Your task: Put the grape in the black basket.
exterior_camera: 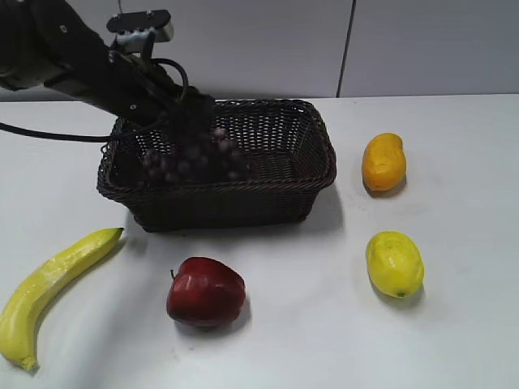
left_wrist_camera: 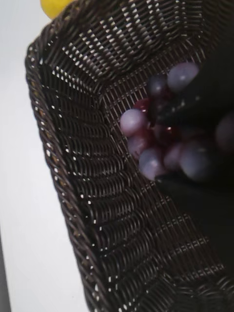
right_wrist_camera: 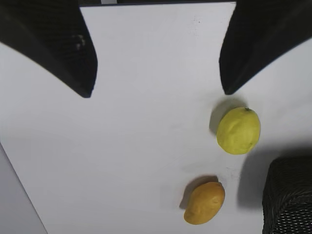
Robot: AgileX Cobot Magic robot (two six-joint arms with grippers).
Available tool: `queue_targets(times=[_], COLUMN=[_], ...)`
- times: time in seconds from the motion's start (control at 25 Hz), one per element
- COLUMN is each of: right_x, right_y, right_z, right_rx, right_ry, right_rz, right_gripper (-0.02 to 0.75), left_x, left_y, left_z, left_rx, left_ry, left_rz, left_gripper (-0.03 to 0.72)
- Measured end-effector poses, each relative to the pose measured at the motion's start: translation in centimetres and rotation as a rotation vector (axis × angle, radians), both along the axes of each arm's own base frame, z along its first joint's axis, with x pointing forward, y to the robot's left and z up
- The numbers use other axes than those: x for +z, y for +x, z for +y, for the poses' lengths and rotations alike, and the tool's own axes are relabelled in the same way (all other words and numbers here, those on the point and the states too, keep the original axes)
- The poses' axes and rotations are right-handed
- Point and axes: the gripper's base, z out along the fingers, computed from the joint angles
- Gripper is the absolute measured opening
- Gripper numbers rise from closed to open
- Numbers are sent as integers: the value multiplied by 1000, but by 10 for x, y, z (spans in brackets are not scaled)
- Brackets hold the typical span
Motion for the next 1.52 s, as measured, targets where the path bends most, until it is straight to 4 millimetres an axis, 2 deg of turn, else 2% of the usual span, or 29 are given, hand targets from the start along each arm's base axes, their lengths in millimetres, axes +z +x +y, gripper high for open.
queue_targets(times=[0.08, 0.16, 0.24, 0.36, 0.6, 0.76, 0.92, 1.04, 1.28, 1.4, 1.52], right_x=[0, 0, 0, 0, 0, 0, 0, 0, 0, 0, 0], right_y=[0, 0, 0, 0, 0, 0, 0, 0, 0, 0, 0], right_z=[0, 0, 0, 0, 0, 0, 0, 0, 0, 0, 0], right_rx=[0, 0, 0, 0, 0, 0, 0, 0, 0, 0, 0], right_ry=[0, 0, 0, 0, 0, 0, 0, 0, 0, 0, 0], right_rz=[0, 0, 0, 0, 0, 0, 0, 0, 0, 0, 0], right_gripper=[593, 593, 593, 593, 593, 593, 593, 593, 593, 593, 593], left_x=[-1, 1, 6, 24, 102, 149, 176, 180, 164, 152, 140], left_y=[0, 1, 0, -4, -33, -60, -82, -94, -108, -117, -128], left_z=[0, 0, 0, 2, 20, 48, 90, 124, 188, 198, 197], left_rx=[1, 4, 5, 3, -61, -69, -11, 50, 272, 324, 333], left_ry=[1, -3, -8, -26, -6, 27, 50, 84, 79, 78, 72], left_rz=[1, -8, -20, -60, -263, -356, -343, -251, 56, 189, 282], left_gripper=[554, 617, 616, 597, 590, 588, 589, 589, 588, 588, 586])
